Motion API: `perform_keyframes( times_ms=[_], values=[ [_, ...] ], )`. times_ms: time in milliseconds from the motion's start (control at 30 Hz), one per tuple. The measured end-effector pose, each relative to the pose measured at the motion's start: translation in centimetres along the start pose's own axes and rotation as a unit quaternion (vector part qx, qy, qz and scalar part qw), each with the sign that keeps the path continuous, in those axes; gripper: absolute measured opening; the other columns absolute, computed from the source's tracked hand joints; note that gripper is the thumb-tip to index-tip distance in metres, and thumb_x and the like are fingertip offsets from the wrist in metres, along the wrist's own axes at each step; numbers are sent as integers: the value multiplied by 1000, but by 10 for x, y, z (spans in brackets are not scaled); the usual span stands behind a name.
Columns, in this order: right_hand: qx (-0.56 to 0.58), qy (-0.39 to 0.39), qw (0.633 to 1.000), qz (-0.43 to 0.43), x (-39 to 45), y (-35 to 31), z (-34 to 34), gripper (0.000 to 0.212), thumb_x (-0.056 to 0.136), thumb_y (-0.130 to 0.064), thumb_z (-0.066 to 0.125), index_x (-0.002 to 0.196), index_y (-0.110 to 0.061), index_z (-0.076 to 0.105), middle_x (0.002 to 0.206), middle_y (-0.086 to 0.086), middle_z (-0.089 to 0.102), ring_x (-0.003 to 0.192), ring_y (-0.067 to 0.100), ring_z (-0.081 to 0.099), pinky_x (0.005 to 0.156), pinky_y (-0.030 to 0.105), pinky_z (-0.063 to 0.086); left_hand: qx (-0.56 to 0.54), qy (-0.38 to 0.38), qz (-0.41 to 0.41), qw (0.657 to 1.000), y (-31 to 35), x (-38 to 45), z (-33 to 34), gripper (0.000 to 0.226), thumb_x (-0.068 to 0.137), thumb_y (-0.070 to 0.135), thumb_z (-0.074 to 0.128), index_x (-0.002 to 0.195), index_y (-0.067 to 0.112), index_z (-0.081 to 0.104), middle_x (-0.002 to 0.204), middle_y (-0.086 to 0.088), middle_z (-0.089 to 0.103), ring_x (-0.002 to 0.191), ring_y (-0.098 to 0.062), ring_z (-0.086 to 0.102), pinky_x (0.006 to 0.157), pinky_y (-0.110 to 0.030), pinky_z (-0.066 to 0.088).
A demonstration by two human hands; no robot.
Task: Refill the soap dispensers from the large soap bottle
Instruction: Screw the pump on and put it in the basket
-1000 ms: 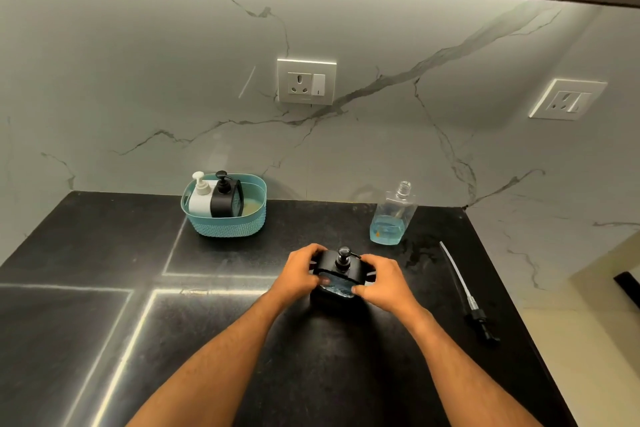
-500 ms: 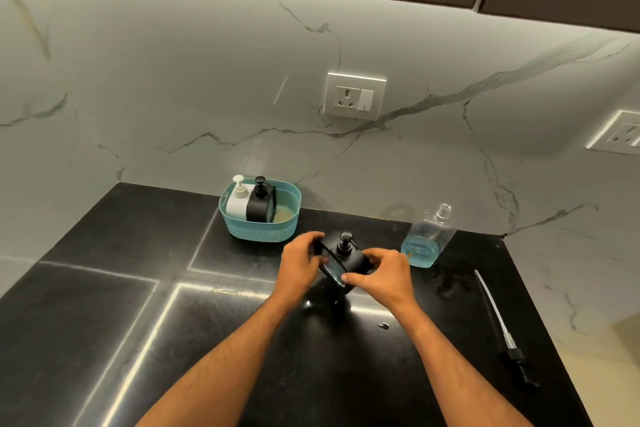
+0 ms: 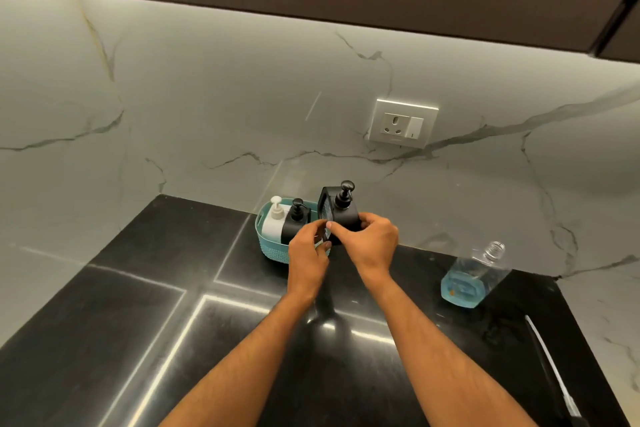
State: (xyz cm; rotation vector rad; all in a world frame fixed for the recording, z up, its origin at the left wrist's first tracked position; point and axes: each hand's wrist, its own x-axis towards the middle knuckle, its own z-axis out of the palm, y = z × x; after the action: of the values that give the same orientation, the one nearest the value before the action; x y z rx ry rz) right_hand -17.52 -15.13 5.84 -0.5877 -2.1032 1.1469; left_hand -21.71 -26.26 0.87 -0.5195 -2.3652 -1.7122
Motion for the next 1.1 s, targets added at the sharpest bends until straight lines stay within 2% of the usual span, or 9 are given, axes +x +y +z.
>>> perform_keyframes(
  times_ms=[133,267,400,500,600,733,833,967,1100],
  values=[
    [-1,14,1000,15,10,-2,25,33,62,-51,91,72,-24,76,56,-20,61,57,-10,62,45,6,40,-21,-31,-12,999,-9,19,-3,42,84,-4,76,120,16,69,109,6,73,103,-4,70,95,-26,58],
    [-25,4,999,39,16,6,46,37,63,-52,91,80,-22,77,66,-12,70,58,-3,65,48,6,44,-22,-30,-20,999,-19,34,-2,38,86,0,75,118,19,69,105,7,74,100,-3,70,93,-28,59],
    [-44,-11,997,58,18,15,58,42,65,-51,91,83,-19,71,72,-9,70,64,1,66,50,6,45,2,-34,-32,999,-31,43,1,37,89,-4,67,122,13,67,106,2,74,100,-8,71,93,-31,59],
    [-69,-34,994,75,23,18,65,45,65,-52,91,84,-19,67,74,-8,67,66,3,64,46,9,41,19,-49,-35,998,-37,47,0,34,91,-4,62,118,16,64,98,8,72,94,-5,69,85,-29,60],
    [-93,-74,989,85,27,21,72,44,67,-50,90,86,-17,67,76,-7,66,69,6,64,50,10,37,40,-59,-46,996,-43,49,-1,35,88,-9,57,107,20,61,89,9,70,85,-3,68,74,-24,58],
    [-127,-98,984,75,32,24,78,43,69,-48,88,89,-16,68,82,-2,69,75,13,67,55,20,50,68,-47,-51,995,-44,52,1,38,85,-12,52,91,24,61,75,11,66,73,-5,65,58,-15,48],
    [-160,-119,978,63,33,28,79,46,70,-51,86,96,-15,71,89,1,73,81,17,70,69,36,60,117,-32,-63,991,-43,55,2,28,82,-9,54,84,17,65,70,6,65,67,-14,63,57,-35,53],
    [-190,-127,972,53,24,34,81,47,69,-50,89,102,-19,74,93,-1,76,86,17,71,73,35,61,198,-23,-62,978,-44,51,1,21,83,-2,57,72,15,60,71,4,62,67,-16,59,57,-40,52],
    [-210,-121,969,41,17,36,84,40,72,-43,90,103,-23,75,91,-3,77,86,15,72,74,34,60,236,-35,-55,970,-50,51,-3,17,85,-1,64,72,10,65,84,-1,60,76,-17,58,63,-38,54]
  ],
)
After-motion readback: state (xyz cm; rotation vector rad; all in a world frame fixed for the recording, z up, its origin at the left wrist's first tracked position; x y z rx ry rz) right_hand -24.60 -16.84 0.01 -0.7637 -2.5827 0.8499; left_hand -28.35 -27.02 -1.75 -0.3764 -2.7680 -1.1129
